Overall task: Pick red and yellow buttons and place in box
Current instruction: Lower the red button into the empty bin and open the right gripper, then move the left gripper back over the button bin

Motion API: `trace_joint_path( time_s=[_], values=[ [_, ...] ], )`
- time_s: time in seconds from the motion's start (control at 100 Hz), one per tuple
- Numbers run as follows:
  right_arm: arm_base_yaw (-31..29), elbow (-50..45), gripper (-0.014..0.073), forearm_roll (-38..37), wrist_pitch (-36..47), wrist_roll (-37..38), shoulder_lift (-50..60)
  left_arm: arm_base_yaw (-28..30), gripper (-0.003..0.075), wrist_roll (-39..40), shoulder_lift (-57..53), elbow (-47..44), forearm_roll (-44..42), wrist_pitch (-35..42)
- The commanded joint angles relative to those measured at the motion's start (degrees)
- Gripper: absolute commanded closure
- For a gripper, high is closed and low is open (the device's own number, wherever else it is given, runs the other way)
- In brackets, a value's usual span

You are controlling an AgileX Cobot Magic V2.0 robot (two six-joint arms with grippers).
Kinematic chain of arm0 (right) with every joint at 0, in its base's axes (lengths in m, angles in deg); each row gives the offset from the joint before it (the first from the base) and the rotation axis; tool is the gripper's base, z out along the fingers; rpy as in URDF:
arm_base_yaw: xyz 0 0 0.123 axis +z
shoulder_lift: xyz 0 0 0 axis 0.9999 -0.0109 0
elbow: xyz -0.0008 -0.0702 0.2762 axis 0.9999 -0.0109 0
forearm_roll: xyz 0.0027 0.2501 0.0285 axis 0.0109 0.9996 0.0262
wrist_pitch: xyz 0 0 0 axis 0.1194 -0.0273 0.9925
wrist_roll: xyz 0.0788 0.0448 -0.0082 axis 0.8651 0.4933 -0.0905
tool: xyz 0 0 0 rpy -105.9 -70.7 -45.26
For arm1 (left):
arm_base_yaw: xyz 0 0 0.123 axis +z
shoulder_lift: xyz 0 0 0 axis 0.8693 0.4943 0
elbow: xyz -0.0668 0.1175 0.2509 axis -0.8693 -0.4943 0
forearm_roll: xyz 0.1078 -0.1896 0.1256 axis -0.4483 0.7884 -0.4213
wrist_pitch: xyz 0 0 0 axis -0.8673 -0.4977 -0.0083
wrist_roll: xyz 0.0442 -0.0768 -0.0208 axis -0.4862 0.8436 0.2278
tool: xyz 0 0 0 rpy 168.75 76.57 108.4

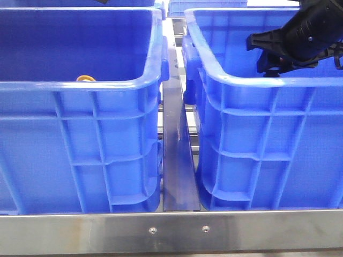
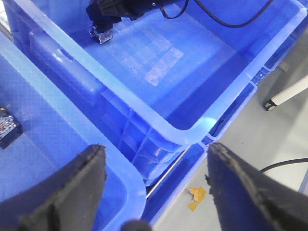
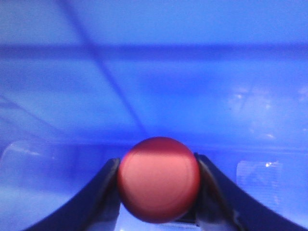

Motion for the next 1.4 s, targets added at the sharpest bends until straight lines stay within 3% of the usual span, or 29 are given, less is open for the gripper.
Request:
trace_joint_path(
  time_s=[0.0, 0.07, 0.13, 0.6, 1.21, 1.39],
  values=[
    [-0.1, 1.8, 0.0154, 0.1, 1.9, -0.5, 2.4, -0.4, 0.0281, 0.2, -0.8, 1.5, 0.6, 4.3],
    [-0.1, 1.8, 0.0061, 0.1, 1.3, -0.5, 2.4, -0.4, 0.0281, 0.2, -0.8, 1.5, 0.6, 4.3],
    [-0.1, 1.8, 0.0031, 0.1, 0.7, -0.5, 2.4, -0.4, 0.0281, 0.2, -0.8, 1.5, 0.6, 4.3],
    [-0.1, -4.0, 0.0036, -0.7, 2.0, -0.6, 11.4, -0.4, 0.0281, 0.2, -0.8, 1.5, 0.6, 4.3],
    [0.0, -27.2, 0.0036, -0.8, -1.5, -0.6, 45.1, -0.2, 0.0281, 0.2, -0.9, 1.5, 0.6, 3.2],
    [0.0, -33.0, 0.0036, -0.8, -2.1, -0.6, 54.4, 4.0, 0.0281, 4.2, -0.9, 2.9, 0.6, -0.1]
  ],
)
